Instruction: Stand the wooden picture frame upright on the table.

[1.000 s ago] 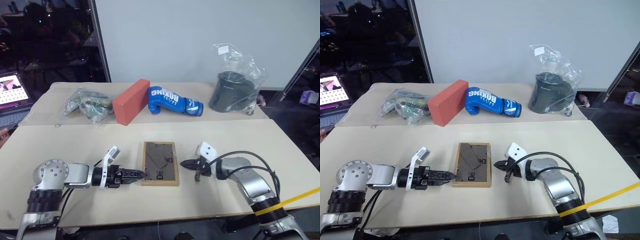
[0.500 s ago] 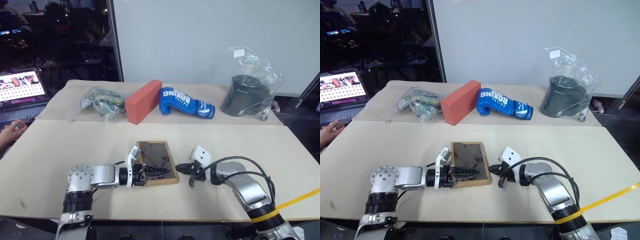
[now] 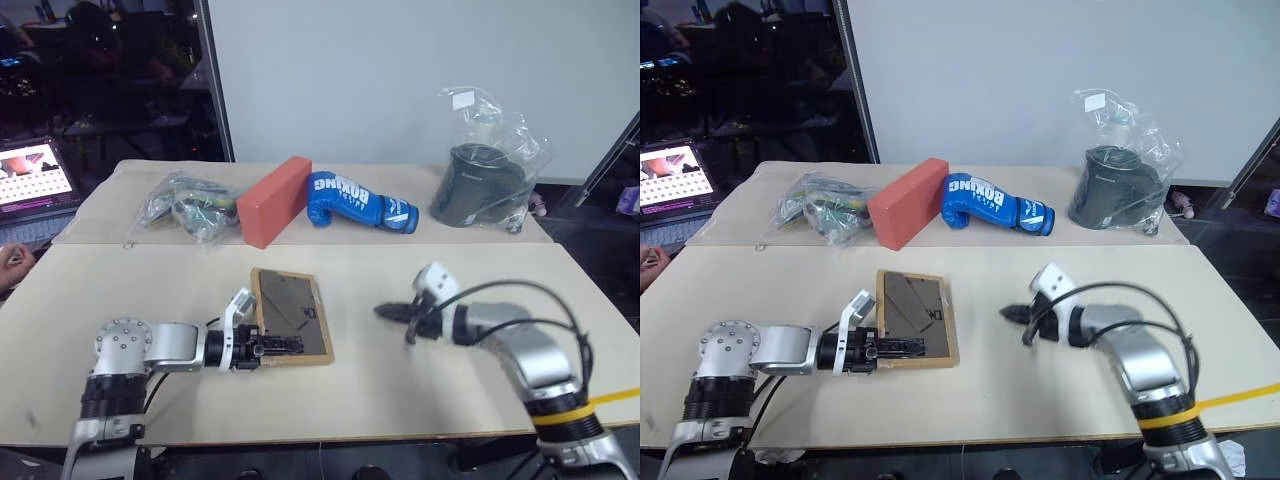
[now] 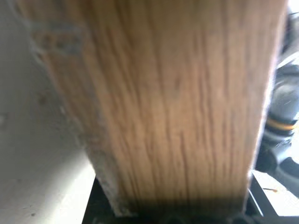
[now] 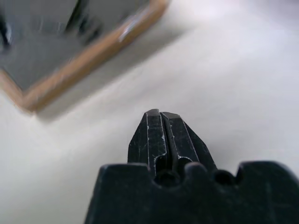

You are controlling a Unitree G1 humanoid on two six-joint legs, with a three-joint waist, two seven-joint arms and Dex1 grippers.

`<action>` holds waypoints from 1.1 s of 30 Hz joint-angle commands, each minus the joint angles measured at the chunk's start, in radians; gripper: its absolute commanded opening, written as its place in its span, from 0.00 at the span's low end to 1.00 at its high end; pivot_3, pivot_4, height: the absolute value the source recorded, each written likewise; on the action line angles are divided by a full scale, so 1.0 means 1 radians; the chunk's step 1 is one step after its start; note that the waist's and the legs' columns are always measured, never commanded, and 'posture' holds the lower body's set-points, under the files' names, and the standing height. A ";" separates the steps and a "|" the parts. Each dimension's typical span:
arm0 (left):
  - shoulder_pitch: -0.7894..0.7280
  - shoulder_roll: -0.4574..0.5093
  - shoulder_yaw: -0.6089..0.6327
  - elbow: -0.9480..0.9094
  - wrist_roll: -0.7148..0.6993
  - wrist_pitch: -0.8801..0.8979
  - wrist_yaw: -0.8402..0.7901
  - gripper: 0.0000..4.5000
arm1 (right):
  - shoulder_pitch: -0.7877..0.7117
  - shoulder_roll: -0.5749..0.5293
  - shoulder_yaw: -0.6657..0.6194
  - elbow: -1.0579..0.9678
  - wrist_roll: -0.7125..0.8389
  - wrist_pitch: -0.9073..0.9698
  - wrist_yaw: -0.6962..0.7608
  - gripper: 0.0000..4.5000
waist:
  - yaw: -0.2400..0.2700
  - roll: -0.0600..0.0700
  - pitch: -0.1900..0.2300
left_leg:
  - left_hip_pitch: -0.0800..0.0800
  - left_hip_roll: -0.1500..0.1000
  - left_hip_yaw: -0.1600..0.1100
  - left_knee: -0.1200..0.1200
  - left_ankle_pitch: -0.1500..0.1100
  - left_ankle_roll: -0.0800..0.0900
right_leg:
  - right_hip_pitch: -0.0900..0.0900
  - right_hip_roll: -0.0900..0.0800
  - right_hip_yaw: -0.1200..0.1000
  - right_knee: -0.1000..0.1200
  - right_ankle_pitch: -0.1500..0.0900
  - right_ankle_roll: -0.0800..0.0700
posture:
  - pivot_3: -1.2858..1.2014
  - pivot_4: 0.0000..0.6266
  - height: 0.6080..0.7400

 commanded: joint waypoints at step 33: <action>-0.241 0.264 -0.241 -0.084 0.367 -0.215 -0.912 0.21 | -0.107 0.090 0.132 -0.148 0.183 -0.054 0.190 0.99 | 0.004 0.005 0.006 | -0.017 0.000 -0.011 0.000 0.002 -0.004 | -0.014 0.000 -0.013 0.006 0.000 -0.005 | 0.52 0.24 0.85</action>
